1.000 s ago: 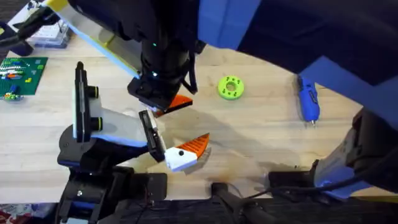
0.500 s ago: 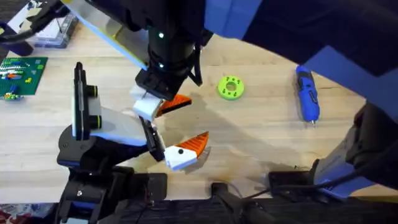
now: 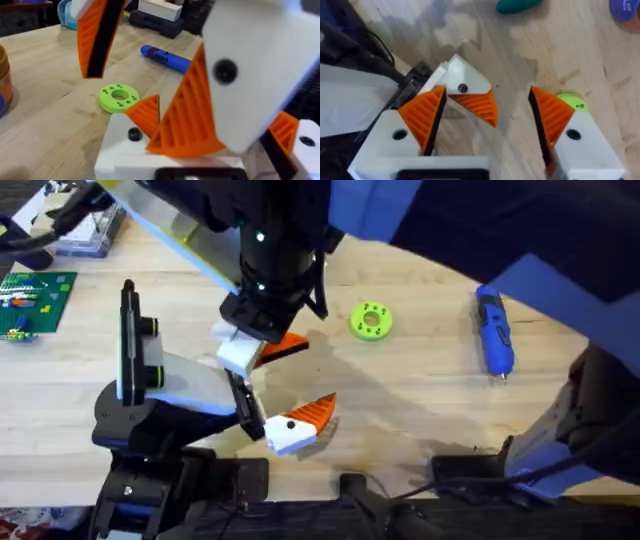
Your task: Pick up the gripper from the table and insert it into the empty holder that is missing its gripper. Then pick up a screw, insert it into the mounting hole, and use the screwdriver to tighten it. Finally, clean up the table by picking up the vegetable and placing it into the bucket.
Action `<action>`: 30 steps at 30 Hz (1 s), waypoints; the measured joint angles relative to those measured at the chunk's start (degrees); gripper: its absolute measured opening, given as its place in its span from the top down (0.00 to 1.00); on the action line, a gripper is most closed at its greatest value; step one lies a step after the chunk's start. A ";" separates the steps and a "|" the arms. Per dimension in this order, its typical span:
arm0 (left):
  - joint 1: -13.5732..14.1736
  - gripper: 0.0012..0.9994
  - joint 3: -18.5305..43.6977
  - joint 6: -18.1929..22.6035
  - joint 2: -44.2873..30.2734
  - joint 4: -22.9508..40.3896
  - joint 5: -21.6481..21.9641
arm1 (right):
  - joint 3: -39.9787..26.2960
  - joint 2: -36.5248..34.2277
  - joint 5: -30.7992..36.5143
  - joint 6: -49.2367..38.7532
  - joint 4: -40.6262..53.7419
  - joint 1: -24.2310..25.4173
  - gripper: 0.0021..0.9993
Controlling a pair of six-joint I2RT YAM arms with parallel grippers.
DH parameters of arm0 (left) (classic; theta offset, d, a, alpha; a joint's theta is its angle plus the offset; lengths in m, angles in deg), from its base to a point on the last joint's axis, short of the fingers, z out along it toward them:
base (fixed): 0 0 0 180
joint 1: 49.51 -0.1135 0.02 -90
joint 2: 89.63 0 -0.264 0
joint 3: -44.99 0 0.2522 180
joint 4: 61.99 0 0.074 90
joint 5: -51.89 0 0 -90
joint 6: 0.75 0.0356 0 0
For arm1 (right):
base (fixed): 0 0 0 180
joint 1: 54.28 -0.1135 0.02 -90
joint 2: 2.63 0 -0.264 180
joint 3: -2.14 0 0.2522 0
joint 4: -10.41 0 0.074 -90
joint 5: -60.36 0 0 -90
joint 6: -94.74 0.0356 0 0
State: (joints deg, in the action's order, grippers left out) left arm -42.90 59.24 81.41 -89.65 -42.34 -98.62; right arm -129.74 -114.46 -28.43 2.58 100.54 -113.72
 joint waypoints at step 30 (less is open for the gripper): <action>0.00 0.01 0.00 0.26 0.00 -0.02 -0.11 | 15.87 21.01 -8.40 -7.28 0.00 16.47 0.00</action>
State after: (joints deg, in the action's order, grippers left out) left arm -42.90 59.24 81.67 -89.65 -42.36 -98.74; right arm -113.87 -93.45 -36.83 -4.69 100.54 -97.25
